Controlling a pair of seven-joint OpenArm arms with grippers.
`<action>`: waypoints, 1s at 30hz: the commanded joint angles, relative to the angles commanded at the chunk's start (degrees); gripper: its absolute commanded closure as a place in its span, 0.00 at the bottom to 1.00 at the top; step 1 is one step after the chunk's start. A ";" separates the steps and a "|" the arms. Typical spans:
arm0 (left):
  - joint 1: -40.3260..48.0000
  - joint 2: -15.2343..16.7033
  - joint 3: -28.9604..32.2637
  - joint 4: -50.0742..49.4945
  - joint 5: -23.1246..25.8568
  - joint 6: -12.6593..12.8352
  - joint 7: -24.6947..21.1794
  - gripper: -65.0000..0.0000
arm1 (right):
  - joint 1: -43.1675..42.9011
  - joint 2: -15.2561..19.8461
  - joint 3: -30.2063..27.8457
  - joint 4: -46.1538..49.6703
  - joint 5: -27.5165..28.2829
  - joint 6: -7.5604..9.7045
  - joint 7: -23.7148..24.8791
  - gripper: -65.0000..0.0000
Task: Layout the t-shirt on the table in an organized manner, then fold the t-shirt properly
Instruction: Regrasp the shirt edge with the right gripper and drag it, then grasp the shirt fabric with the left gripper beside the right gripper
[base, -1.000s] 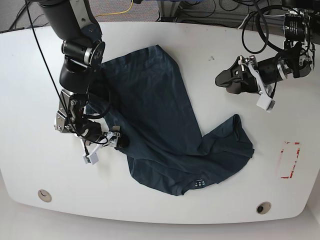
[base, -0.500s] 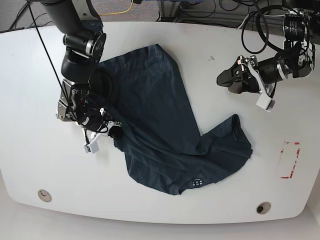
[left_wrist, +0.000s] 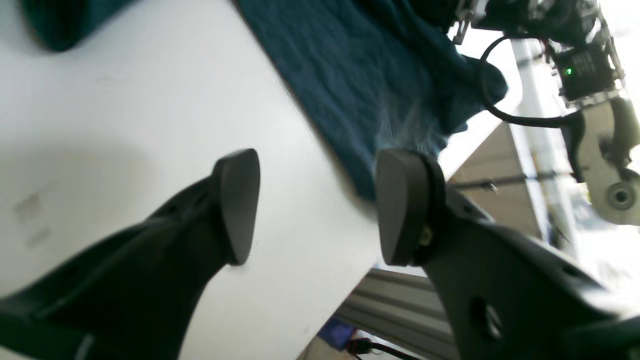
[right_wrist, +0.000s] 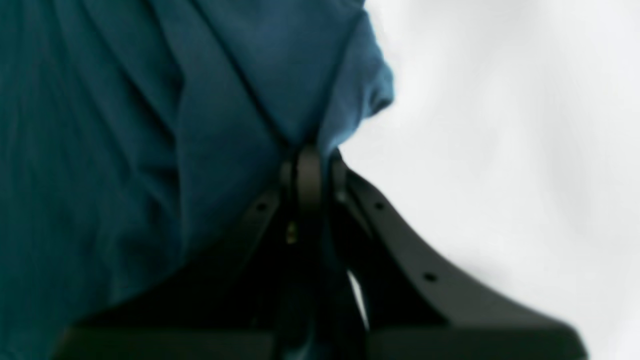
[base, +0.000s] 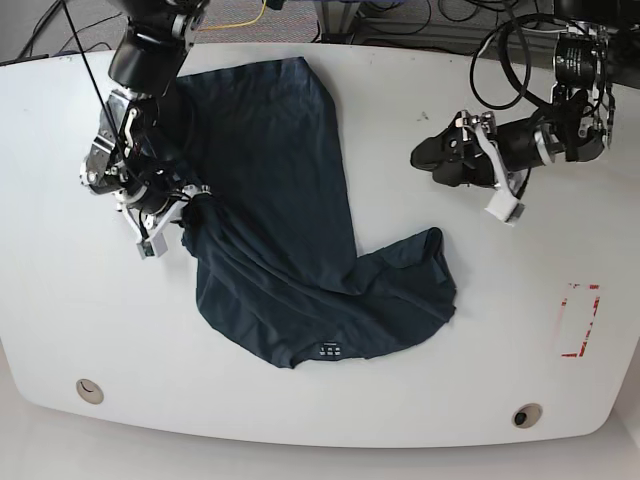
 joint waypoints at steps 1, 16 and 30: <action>-0.97 0.00 1.93 -1.14 0.00 0.00 0.00 0.47 | -1.32 -0.70 0.00 2.29 -0.26 0.00 0.00 0.99; -11.16 0.44 19.25 -14.07 0.00 0.00 -0.09 0.47 | -5.01 -2.11 -0.26 9.76 0.26 0.00 0.00 0.12; -12.57 2.37 25.93 -24.70 0.00 0.00 -0.09 0.42 | -5.01 -2.37 -0.18 10.20 0.26 0.00 0.00 0.10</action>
